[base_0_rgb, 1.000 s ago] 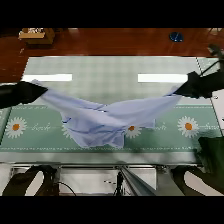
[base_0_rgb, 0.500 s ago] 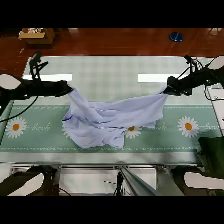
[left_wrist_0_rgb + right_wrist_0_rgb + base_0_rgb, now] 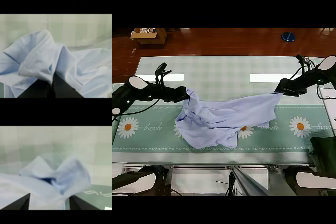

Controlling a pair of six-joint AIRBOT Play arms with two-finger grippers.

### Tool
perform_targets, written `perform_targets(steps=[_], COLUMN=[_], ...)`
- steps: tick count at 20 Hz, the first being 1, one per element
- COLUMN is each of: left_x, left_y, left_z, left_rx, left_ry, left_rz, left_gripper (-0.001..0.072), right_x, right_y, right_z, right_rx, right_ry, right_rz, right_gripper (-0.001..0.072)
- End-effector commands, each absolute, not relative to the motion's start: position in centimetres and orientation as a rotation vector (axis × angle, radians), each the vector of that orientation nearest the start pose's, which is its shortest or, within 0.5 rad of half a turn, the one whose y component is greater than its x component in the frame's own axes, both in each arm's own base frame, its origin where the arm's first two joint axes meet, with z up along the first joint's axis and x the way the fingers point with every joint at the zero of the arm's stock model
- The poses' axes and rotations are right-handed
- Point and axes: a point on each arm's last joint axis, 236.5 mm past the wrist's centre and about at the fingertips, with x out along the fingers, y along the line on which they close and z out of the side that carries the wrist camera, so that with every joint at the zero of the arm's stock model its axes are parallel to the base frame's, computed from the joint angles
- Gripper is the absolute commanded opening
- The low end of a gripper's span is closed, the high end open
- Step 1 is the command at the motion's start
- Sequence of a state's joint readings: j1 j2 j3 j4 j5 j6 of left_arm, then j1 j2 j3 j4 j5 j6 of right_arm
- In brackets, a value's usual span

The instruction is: Fold the shirts.

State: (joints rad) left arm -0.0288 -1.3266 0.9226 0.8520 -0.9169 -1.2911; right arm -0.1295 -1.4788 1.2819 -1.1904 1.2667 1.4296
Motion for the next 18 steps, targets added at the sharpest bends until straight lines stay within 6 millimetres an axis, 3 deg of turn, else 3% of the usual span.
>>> perform_targets(steps=[1,3,5,8,11,15,18], left_x=[37.2,37.1,37.0,37.0,37.0,37.0,37.0], left_y=[-13.7,-13.7,-13.8,-13.8,-13.8,-13.8,-13.8], left_z=[-3.6,-3.6,-3.7,-3.7,-3.7,-3.7,-3.6], left_rx=[-0.494,-0.494,-0.494,-0.493,-0.493,-0.494,-0.494], left_ry=[1.244,1.244,1.249,1.251,1.251,1.251,1.251], left_rz=[-0.401,-0.401,-0.404,-0.405,-0.405,-0.405,-0.405], left_gripper=[0.0021,0.0021,0.0021,0.0021,0.0022,0.0021,0.0021], right_x=[36.5,34.8,32.8,30.3,29.7,27.4,25.9], right_y=[1.2,-1.9,-2.1,0.8,4.2,7.8,9.0], right_z=[-1.5,-2.0,-3.1,-3.7,-3.6,-6.3,-7.8], right_rx=[0.171,0.092,0.160,0.393,0.566,0.580,0.568], right_ry=[1.535,1.584,1.599,1.567,1.496,1.551,1.586], right_rz=[0.222,0.105,0.115,0.240,0.323,0.371,0.380], right_gripper=[0.0542,0.0531,0.0526,0.0527,0.0534,0.0534,0.0534])
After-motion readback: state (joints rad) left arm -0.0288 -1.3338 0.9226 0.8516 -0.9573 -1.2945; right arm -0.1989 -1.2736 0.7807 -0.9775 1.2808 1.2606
